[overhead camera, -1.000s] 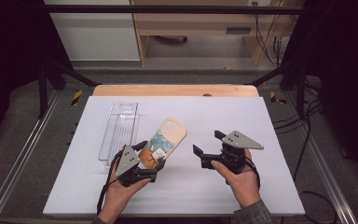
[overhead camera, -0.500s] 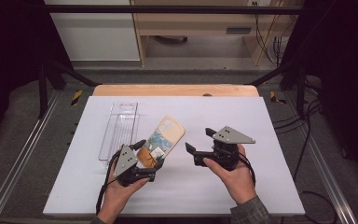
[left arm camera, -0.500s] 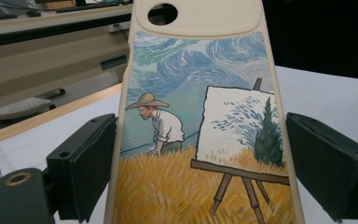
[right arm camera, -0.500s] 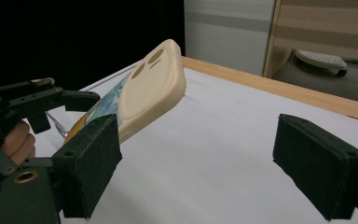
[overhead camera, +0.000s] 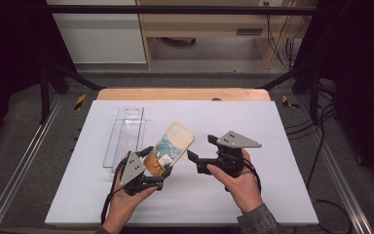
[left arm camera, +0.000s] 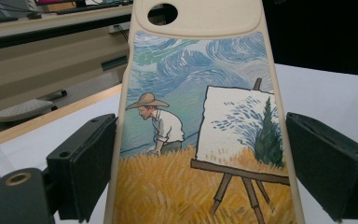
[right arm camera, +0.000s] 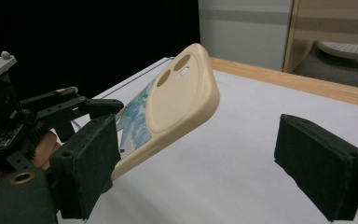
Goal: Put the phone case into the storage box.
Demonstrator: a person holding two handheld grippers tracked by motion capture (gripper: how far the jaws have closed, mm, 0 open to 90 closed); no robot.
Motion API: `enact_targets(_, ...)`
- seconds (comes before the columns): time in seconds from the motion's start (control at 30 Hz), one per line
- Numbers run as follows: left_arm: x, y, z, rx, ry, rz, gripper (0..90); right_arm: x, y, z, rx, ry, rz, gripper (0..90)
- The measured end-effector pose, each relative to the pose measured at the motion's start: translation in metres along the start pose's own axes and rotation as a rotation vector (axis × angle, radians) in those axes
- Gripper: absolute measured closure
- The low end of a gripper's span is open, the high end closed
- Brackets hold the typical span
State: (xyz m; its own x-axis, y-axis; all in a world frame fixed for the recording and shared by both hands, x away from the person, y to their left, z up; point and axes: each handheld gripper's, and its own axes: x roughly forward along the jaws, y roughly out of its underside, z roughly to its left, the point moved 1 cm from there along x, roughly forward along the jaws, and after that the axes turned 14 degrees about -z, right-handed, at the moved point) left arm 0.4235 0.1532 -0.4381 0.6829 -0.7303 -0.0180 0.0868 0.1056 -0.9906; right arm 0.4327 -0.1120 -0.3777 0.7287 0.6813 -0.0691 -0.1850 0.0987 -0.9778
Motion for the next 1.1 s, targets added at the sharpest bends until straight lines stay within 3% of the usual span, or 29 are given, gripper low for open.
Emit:
enact_targets(0.37, 0.001, -0.002, -0.008, 0.016, 0.014, -0.019, 11.1, 0.013, 0.003, 0.008, 0.052, -0.045, 0.019, 18.8)
enact_targets(0.6, 0.003, -0.005, -0.015, 0.02, 0.033, -0.043, 11.1, 0.023, 0.003, 0.006, 0.131, -0.081, 0.003, 29.0)
enact_targets(0.77, 0.002, -0.005, -0.015, 0.008, 0.037, -0.058, 11.1, 0.027, 0.004, 0.001, 0.172, -0.101, -0.01, 42.1)
enact_targets(0.9, 0.002, -0.005, -0.016, 0.004, 0.049, -0.074, 11.1, 0.028, 0.004, -0.006, 0.238, -0.132, -0.032, 57.2)
enact_targets(0.93, 0.002, -0.005, -0.017, 0.012, 0.054, -0.073, 11.1, 0.028, 0.004, -0.006, 0.238, -0.132, -0.032, 57.2)
enact_targets(1.0, 0.003, -0.003, -0.019, 0.018, 0.065, -0.07, 11.1, 0.028, 0.003, -0.008, 0.264, -0.147, -0.048, 68.2)
enact_targets(1.03, 0.004, -0.003, -0.02, 0.017, 0.067, -0.07, 11.1, 0.028, 0.003, -0.008, 0.264, -0.147, -0.048, 68.2)
enact_targets(1.07, 0.004, -0.002, -0.02, 0.018, 0.071, -0.066, 11.1, 0.027, 0.003, -0.008, 0.272, -0.161, -0.059, 75.9)
enact_targets(1.1, 0.004, -0.001, -0.02, 0.017, 0.074, -0.065, 11.1, 0.027, 0.003, -0.008, 0.272, -0.161, -0.059, 75.9)
